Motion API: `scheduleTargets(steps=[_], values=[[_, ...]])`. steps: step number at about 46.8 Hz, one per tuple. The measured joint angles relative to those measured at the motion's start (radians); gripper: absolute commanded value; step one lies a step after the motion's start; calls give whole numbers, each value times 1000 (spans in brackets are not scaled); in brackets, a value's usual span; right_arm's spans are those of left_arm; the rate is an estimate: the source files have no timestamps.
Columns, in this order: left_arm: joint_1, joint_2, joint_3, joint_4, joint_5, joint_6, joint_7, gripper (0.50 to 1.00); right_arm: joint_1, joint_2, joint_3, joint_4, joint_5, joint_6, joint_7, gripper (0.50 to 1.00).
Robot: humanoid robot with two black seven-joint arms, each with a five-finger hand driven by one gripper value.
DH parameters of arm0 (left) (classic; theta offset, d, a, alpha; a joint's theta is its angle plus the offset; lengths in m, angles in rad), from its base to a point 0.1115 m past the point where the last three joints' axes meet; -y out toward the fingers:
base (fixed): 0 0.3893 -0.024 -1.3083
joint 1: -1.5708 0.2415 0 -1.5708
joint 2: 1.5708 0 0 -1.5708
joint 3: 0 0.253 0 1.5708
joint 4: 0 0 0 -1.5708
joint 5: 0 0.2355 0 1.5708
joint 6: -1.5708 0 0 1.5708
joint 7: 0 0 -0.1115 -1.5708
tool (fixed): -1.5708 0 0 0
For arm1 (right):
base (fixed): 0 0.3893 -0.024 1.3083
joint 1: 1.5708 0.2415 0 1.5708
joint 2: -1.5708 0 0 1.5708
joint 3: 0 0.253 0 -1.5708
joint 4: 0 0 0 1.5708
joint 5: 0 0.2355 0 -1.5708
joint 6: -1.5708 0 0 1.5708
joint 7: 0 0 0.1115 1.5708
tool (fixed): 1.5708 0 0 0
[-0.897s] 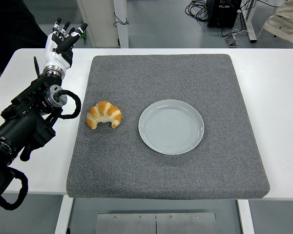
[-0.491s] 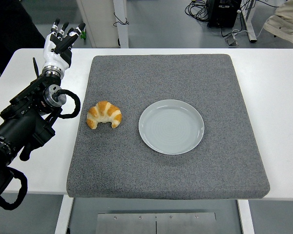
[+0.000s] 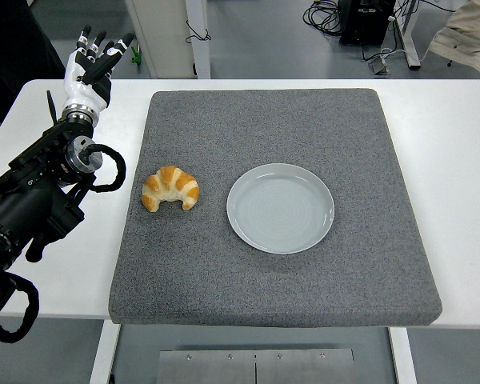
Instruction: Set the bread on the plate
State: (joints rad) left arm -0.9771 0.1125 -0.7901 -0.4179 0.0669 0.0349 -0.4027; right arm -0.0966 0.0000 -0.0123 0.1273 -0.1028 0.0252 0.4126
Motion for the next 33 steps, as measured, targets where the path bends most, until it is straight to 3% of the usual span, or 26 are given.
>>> scheduleTargets(steps=[19, 25, 33], values=[[15, -2, 49, -13, 26, -27, 31, 966, 0, 0, 0, 0, 0, 0, 0, 1000], [18, 61, 148, -103, 28, 6, 39, 965, 0, 0, 0, 0, 0, 0, 0, 1000], [36, 145, 242, -253, 29, 108, 42, 963, 0, 0, 0, 0, 0, 0, 0, 1000]])
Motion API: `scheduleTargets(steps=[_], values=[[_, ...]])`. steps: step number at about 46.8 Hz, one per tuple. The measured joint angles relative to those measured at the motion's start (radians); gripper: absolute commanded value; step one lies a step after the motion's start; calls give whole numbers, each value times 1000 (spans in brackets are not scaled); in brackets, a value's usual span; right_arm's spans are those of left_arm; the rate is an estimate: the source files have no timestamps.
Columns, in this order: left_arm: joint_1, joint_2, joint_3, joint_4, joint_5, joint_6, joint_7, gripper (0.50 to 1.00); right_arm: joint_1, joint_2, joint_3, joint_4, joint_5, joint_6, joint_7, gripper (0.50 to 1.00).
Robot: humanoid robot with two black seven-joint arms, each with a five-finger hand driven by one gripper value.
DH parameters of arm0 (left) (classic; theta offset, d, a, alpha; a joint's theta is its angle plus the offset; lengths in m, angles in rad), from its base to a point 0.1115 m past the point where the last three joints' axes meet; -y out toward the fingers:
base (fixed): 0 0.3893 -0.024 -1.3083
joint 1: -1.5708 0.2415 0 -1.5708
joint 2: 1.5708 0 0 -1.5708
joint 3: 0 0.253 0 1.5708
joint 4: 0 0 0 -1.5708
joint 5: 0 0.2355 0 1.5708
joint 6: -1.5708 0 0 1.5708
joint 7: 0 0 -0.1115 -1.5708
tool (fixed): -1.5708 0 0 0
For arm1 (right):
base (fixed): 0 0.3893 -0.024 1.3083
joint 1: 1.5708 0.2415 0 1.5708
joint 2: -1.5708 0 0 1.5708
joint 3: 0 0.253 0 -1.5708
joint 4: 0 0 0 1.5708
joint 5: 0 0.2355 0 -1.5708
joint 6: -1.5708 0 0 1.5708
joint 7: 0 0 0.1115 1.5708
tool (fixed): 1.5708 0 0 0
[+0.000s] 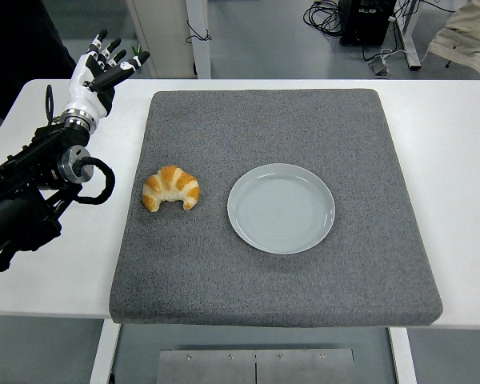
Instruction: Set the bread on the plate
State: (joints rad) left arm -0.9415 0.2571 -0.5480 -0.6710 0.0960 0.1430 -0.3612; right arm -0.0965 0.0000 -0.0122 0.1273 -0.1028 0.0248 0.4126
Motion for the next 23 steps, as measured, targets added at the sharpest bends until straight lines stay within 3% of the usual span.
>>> scheduleTargets(steps=[8, 14, 18, 23], values=[[6, 94, 78, -137, 13, 67, 10, 960, 0, 0, 0, 0, 0, 0, 0, 1000], [4, 102, 135, -150, 99, 116, 22, 958, 0, 0, 0, 0, 0, 0, 0, 1000], [3, 99, 140, -153, 160, 158, 58, 958, 0, 0, 0, 0, 0, 0, 0, 1000], [4, 107, 141, -186, 232, 164, 117, 958, 0, 0, 0, 0, 0, 0, 0, 1000]])
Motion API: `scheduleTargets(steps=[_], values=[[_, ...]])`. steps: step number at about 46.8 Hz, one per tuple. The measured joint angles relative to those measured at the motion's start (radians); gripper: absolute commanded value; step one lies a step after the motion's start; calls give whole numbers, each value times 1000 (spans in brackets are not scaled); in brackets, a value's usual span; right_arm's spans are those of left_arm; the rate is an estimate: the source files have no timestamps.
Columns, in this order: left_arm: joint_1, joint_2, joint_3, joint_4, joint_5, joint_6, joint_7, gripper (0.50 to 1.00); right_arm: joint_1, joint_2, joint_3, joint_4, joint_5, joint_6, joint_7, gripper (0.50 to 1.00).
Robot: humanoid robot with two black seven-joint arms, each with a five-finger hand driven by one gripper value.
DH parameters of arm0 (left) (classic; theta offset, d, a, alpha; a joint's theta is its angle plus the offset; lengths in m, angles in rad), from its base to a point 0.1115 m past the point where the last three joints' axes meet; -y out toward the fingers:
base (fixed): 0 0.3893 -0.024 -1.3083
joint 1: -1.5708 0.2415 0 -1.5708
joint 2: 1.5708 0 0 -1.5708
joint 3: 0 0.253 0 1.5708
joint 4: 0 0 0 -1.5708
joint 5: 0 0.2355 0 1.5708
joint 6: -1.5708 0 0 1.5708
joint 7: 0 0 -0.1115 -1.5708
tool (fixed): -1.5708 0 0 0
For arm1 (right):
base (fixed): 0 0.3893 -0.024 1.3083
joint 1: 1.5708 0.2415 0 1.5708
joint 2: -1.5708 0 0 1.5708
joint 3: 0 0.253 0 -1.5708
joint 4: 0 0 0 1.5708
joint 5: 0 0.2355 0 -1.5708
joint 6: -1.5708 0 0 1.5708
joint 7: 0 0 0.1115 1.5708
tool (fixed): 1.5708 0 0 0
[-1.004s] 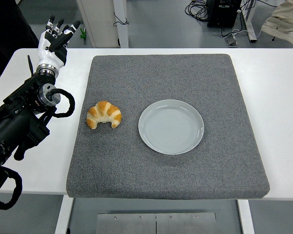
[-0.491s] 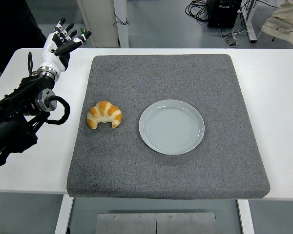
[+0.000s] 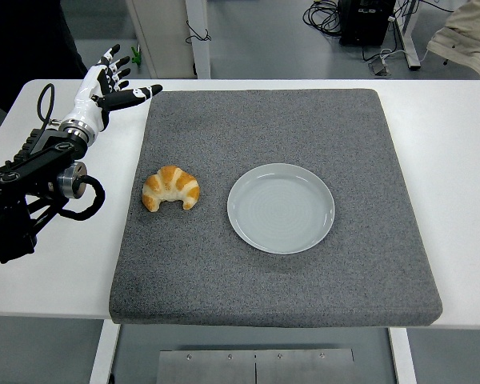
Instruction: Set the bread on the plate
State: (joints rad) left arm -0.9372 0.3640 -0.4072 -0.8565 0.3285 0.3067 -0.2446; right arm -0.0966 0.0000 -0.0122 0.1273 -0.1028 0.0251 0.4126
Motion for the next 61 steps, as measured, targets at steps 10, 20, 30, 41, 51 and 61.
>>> scheduleTargets(steps=[10, 20, 30, 41, 51, 61], values=[[11, 77, 43, -154, 175, -12, 63, 957, 0, 0, 0, 0, 0, 0, 0, 1000], [6, 115, 52, -256, 387, -17, 167, 957, 0, 0, 0, 0, 0, 0, 0, 1000], [10, 178, 52, -353, 516, -51, 196, 960, 0, 0, 0, 0, 0, 0, 0, 1000], [16, 258, 54, -402, 669, -180, 196, 958, 0, 0, 0, 0, 0, 0, 0, 1000], [24, 294, 55, -418, 748, -236, 196, 957, 0, 0, 0, 0, 0, 0, 0, 1000], [43, 313, 58, -467, 786, -241, 198, 957, 0, 0, 0, 0, 0, -1, 0, 1000]])
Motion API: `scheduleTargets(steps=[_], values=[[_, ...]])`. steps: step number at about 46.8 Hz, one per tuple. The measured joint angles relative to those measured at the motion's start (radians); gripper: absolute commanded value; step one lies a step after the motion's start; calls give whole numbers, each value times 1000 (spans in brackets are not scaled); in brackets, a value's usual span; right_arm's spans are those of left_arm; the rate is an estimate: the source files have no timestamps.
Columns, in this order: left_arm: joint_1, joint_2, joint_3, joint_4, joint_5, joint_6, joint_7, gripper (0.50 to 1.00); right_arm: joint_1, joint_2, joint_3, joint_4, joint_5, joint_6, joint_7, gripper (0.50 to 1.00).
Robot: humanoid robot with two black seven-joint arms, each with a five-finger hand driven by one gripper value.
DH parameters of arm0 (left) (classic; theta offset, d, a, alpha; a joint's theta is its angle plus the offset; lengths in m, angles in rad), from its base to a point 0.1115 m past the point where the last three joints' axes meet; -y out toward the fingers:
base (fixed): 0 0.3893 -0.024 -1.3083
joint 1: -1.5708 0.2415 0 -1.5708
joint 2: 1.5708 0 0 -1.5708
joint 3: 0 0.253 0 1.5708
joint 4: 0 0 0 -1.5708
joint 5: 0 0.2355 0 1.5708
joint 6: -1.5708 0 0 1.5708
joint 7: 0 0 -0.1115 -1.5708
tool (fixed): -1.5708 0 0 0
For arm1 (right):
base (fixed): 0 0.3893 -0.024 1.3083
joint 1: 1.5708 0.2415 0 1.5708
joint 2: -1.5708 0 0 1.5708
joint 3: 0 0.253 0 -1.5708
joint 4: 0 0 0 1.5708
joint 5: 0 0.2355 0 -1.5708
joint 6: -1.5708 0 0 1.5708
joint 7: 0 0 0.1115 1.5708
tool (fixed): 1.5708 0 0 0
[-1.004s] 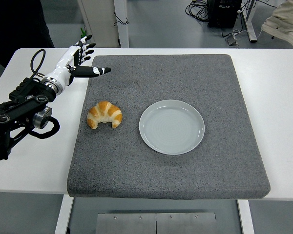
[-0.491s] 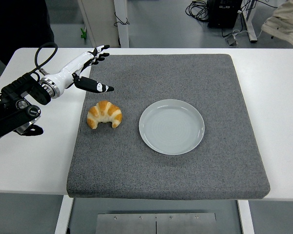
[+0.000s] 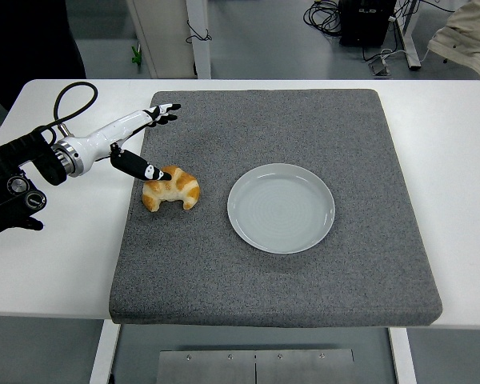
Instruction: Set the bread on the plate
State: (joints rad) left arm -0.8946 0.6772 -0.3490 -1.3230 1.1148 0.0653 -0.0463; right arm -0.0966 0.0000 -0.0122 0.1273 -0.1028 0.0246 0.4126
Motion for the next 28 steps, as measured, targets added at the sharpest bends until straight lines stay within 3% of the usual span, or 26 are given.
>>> scheduleTargets(steps=[11, 28], values=[[-8, 13, 91, -22, 9, -4, 5, 955, 0, 0, 0, 0, 0, 0, 0, 1000], [-5, 2, 102, -21, 79, 5, 34, 942, 0, 0, 0, 0, 0, 0, 0, 1000]])
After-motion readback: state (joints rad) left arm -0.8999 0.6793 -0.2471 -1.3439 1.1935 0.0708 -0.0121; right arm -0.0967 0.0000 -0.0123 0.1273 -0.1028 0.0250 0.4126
